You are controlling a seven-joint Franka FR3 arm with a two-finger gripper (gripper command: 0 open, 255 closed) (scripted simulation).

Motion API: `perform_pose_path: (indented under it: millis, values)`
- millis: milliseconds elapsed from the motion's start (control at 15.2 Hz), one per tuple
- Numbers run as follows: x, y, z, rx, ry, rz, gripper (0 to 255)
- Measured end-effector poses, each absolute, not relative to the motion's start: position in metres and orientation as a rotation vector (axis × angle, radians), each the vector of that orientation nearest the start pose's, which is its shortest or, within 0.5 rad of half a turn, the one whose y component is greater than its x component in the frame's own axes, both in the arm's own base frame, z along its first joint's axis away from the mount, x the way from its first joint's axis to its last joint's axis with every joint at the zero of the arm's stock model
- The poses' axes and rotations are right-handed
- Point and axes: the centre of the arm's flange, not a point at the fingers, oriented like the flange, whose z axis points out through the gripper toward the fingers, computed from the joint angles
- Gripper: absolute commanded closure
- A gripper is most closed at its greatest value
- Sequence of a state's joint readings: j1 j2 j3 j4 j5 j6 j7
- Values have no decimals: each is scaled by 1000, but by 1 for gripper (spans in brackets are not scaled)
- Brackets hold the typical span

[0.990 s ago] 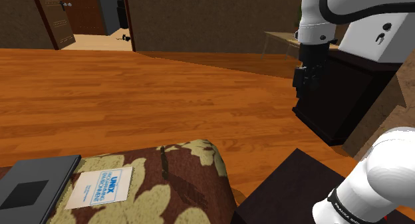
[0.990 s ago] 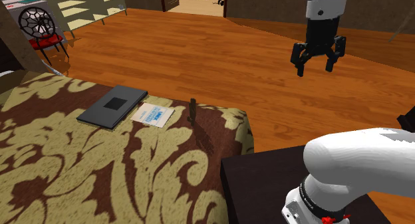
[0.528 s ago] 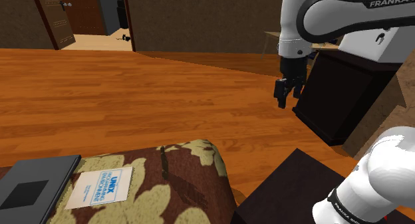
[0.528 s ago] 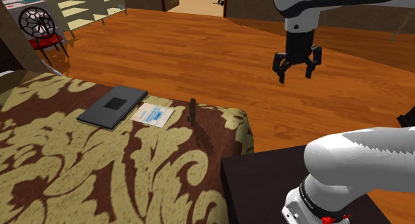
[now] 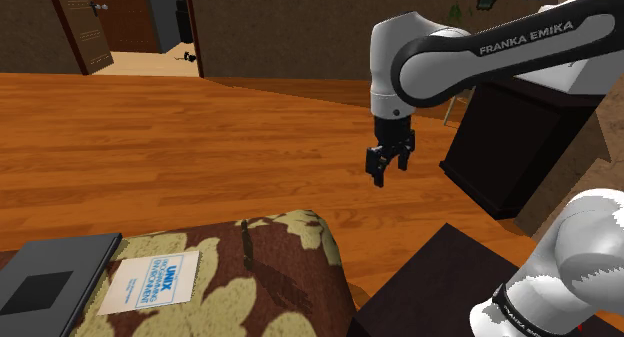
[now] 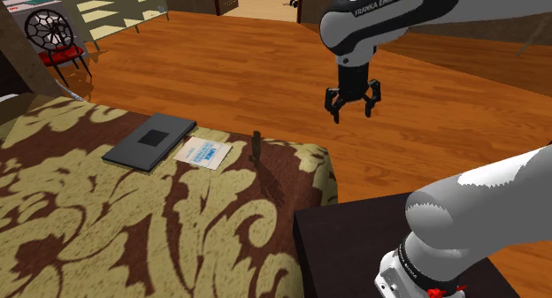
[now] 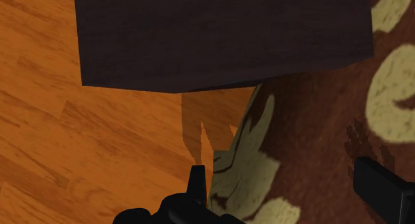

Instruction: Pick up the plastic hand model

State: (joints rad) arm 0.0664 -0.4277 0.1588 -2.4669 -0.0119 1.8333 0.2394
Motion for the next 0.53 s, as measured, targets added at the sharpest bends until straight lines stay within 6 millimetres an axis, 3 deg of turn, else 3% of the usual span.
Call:
perform_pose_path:
  millis: [528]
  values:
    - [423,149,367,-3255,11,281,0]
